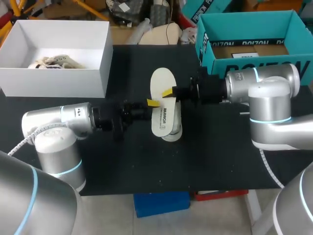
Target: Take the shoe out of the shoebox, open the shoe tongue, remove and reinsert the insole, then place the shoe into the shoebox
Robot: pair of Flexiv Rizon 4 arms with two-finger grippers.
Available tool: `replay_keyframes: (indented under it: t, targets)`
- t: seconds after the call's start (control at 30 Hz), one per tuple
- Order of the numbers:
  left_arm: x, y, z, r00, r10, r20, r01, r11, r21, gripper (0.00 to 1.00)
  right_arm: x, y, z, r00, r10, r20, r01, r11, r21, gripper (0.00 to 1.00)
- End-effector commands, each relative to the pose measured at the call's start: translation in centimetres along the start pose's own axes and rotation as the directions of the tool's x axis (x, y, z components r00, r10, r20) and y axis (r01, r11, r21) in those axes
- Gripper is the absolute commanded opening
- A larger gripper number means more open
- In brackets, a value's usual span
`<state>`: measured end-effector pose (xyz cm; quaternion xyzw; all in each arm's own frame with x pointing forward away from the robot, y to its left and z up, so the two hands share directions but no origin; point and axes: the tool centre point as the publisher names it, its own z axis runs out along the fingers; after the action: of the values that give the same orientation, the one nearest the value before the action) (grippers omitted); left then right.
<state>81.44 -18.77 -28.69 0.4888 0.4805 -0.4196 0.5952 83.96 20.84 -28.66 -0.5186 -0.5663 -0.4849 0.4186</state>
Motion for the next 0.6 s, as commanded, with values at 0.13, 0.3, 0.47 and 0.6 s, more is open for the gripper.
replay_keyframes:
  t: [0.13,0.3,0.47,0.6]
  targets:
    - [0.4,0.5,1.8,1.000,0.010,0.001,-0.010,1.000,0.010,0.42,0.0,0.0,0.0,1.000,0.000,0.001,0.000,1.000,0.000,0.00]
    - [0.3,0.5,2.5,1.000,0.009,-0.005,-0.009,1.000,0.015,0.03,0.0,0.0,0.0,1.000,0.000,0.001,0.000,1.000,0.000,0.00]
    - [0.5,1.0,2.8,1.000,-0.014,-0.025,0.014,1.000,-0.002,0.00,0.2,0.0,0.0,1.000,-0.008,0.006,0.008,1.000,-0.002,0.25]
    - [0.3,0.9,2.5,0.998,-0.032,-0.050,0.033,0.999,0.008,0.00,0.3,-0.3,-1.1,0.999,-0.037,0.014,0.038,0.996,-0.078,1.00]
